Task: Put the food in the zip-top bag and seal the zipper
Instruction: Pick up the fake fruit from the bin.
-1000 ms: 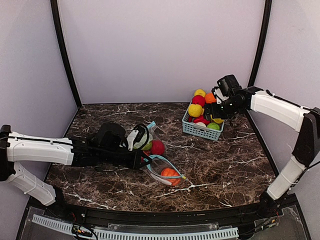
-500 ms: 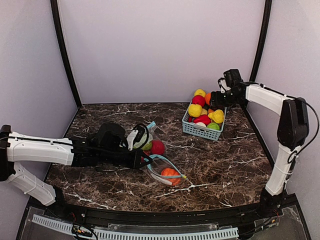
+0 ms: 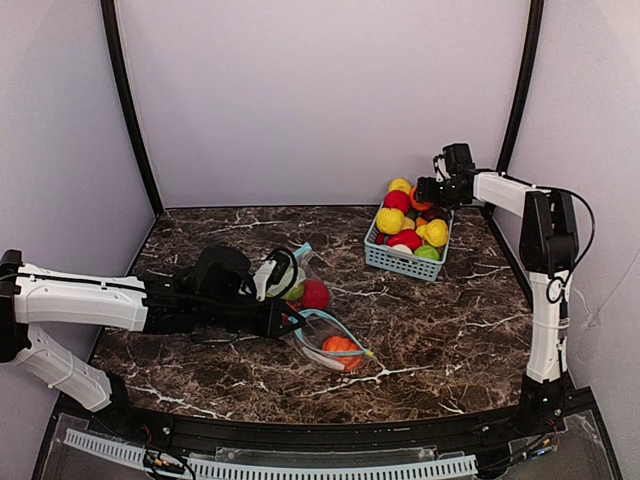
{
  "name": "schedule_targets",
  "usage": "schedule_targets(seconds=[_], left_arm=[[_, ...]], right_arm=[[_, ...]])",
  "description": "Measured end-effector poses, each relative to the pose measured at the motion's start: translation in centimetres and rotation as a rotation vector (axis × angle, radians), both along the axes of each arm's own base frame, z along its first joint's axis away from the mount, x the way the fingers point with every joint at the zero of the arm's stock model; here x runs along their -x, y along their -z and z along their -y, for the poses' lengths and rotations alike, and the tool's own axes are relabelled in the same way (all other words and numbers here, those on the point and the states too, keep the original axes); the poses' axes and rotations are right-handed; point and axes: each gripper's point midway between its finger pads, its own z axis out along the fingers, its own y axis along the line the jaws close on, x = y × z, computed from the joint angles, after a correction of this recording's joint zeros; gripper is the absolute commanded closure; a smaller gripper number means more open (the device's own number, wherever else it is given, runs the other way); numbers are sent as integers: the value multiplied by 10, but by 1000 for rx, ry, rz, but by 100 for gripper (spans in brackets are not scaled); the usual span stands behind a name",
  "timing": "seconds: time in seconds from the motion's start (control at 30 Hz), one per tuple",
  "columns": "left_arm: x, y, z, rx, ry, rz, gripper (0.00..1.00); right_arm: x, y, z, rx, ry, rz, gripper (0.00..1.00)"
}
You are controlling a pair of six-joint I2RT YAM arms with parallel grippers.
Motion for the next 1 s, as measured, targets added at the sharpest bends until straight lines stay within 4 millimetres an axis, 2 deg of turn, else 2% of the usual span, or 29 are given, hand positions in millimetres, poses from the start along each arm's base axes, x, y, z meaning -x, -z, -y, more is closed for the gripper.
schedule_targets(seconds=[0.27, 0.43, 0.57, 0.7, 0.87, 1.0], left_arm=[[0, 0, 0, 2, -4, -6, 99], [0, 0, 0, 1, -7, -5, 99], [-1, 0, 0, 0, -8, -5, 99], [-1, 0, 0, 0, -8, -5, 99], [-1, 0, -1, 2, -12, -10, 99], [-1, 0, -1, 4, -17, -16, 99]], right_arm=[[-28, 21, -8, -63, -14, 3, 11], [-38, 21, -7, -89, -20, 17, 17], [-38, 22, -9, -105, -22, 13, 28], [-39, 22, -8, -114, -20, 11, 33], [-36, 22, -6, -116, -25, 17, 35], [-20, 9, -1, -90, -22, 16, 35]])
